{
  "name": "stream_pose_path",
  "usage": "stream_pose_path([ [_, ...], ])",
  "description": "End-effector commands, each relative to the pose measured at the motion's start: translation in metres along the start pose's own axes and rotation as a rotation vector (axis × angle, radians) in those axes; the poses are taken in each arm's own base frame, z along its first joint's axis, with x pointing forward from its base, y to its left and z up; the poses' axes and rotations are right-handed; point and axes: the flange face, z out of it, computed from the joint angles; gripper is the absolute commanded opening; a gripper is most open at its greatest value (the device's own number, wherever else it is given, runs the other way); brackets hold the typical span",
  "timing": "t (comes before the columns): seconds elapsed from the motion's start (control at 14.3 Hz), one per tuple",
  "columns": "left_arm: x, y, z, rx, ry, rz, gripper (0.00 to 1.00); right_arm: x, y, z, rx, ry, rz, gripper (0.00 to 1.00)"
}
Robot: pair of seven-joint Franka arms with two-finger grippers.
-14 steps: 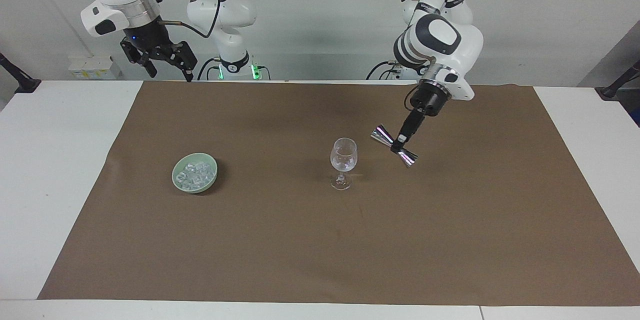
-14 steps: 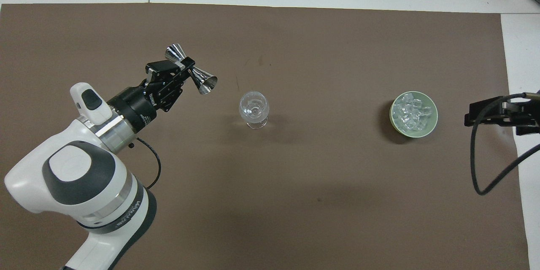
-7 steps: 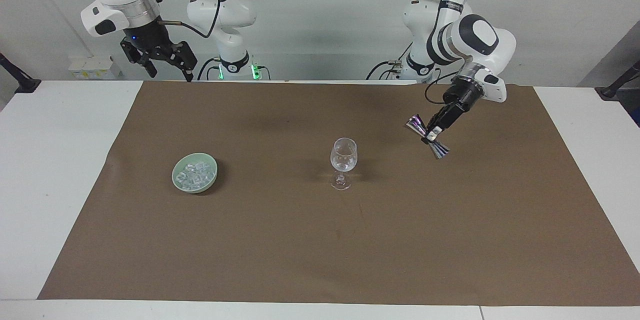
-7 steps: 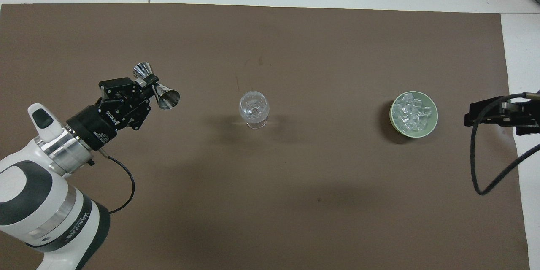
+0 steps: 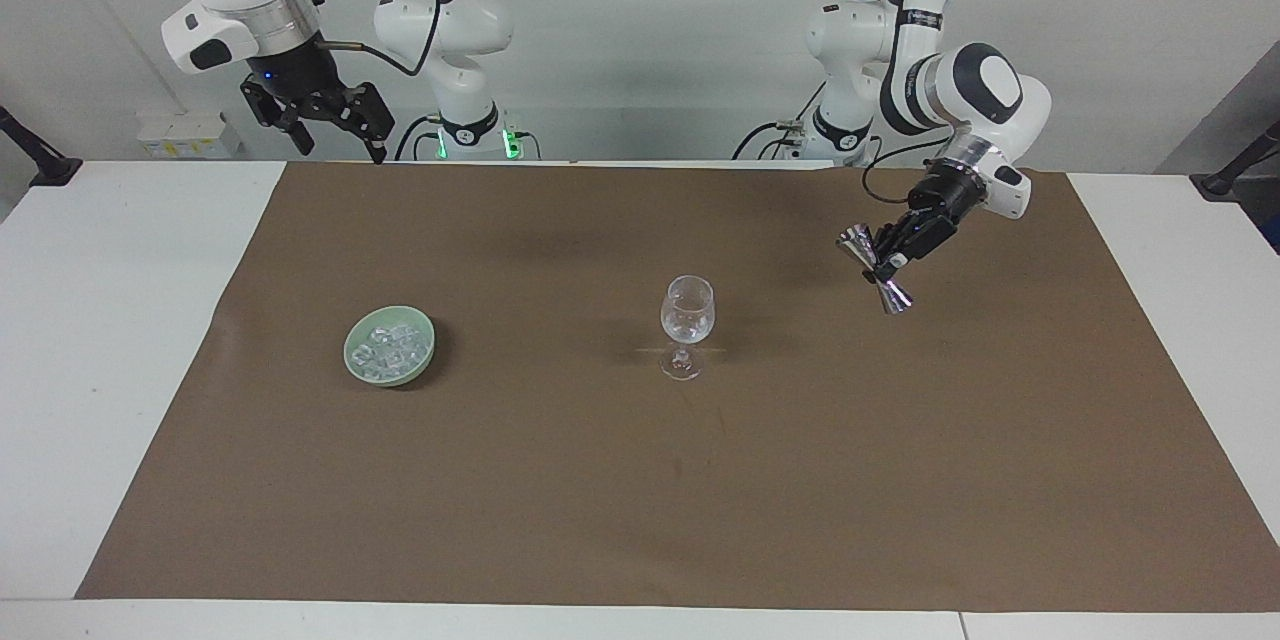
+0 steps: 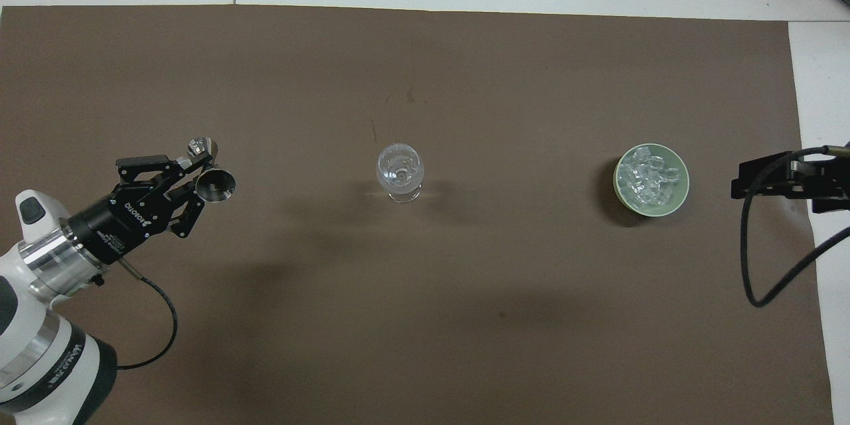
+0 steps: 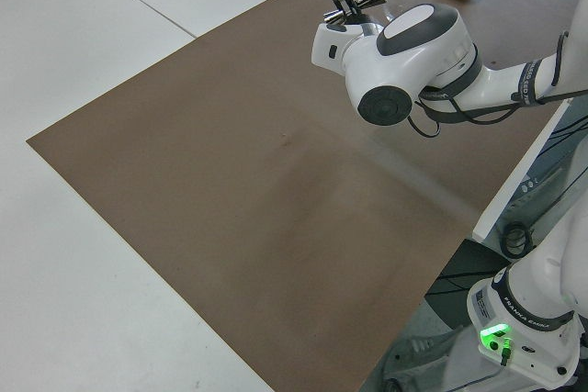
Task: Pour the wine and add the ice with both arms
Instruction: 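Carry the metal cup with the left gripper away from the glass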
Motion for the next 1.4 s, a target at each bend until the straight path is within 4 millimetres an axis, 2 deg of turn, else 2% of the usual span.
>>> stream_pose_path([
  [0.0,0.026,0.004,-0.046,0.074,-0.071,-0.144,0.0,-0.006,0.001,-0.001,0.011,0.015,0.011,1.0],
  [0.14,0.04,0.006,-0.064,0.131,-0.124,-0.226,0.0,-0.006,0.001,-0.001,0.011,0.015,0.013,1.0],
  [0.42,0.083,0.0,-0.086,0.253,-0.229,-0.359,0.0,-0.006,0.001,-0.001,0.011,0.015,0.011,1.0],
  [0.7,0.105,0.001,-0.086,0.357,-0.242,-0.423,0.0,-0.006,0.001,-0.001,0.011,0.015,0.013,1.0],
  [0.91,0.133,-0.004,-0.088,0.418,-0.271,-0.459,0.0,-0.006,0.001,-0.001,0.011,0.015,0.008,1.0],
  [1.12,0.152,-0.002,-0.086,0.467,-0.286,-0.525,0.0,-0.002,0.0,0.0,0.018,0.041,0.01,1.0],
  [1.33,0.17,-0.005,-0.085,0.485,-0.291,-0.57,0.0,0.001,-0.001,0.007,0.021,0.055,0.01,1.0],
])
